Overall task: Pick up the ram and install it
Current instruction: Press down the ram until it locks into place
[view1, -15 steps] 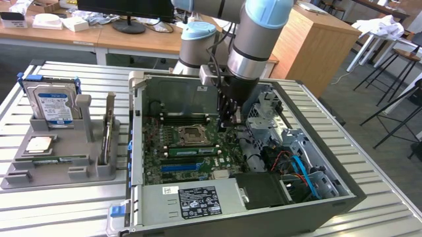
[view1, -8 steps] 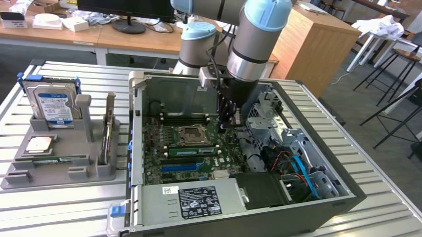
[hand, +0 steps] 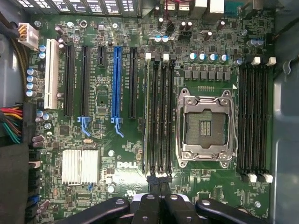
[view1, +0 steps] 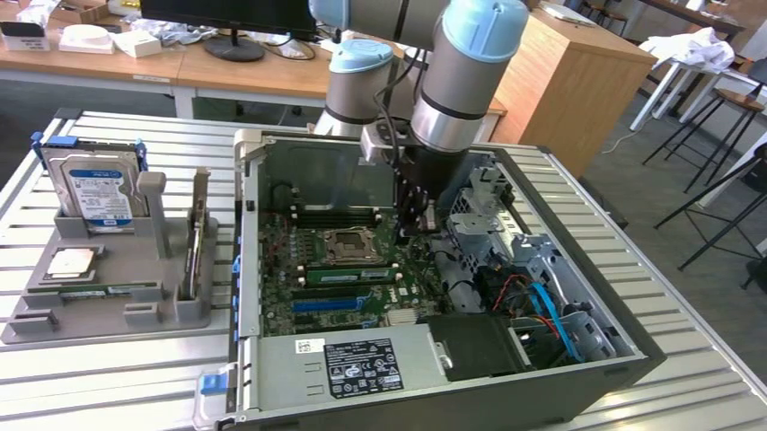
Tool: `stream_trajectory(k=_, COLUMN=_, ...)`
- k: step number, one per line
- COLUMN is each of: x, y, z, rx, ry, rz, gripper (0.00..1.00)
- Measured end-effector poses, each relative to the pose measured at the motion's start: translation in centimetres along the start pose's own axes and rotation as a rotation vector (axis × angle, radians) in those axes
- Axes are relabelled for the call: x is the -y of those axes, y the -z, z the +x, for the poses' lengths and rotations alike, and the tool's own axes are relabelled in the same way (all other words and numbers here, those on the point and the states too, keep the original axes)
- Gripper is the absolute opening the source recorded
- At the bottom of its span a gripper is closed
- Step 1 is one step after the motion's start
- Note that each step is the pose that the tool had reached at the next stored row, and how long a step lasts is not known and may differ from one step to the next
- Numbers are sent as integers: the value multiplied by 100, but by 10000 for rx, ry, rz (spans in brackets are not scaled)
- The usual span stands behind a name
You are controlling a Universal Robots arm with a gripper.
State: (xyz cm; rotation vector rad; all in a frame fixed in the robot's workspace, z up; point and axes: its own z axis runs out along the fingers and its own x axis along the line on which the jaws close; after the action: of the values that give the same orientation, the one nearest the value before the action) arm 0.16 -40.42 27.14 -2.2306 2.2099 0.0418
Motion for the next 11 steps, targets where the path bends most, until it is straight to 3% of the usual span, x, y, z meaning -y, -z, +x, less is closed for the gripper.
stream_trajectory(k=11, x=1, y=-67, z=1, rx=0, ry=0, rz=4, gripper=10)
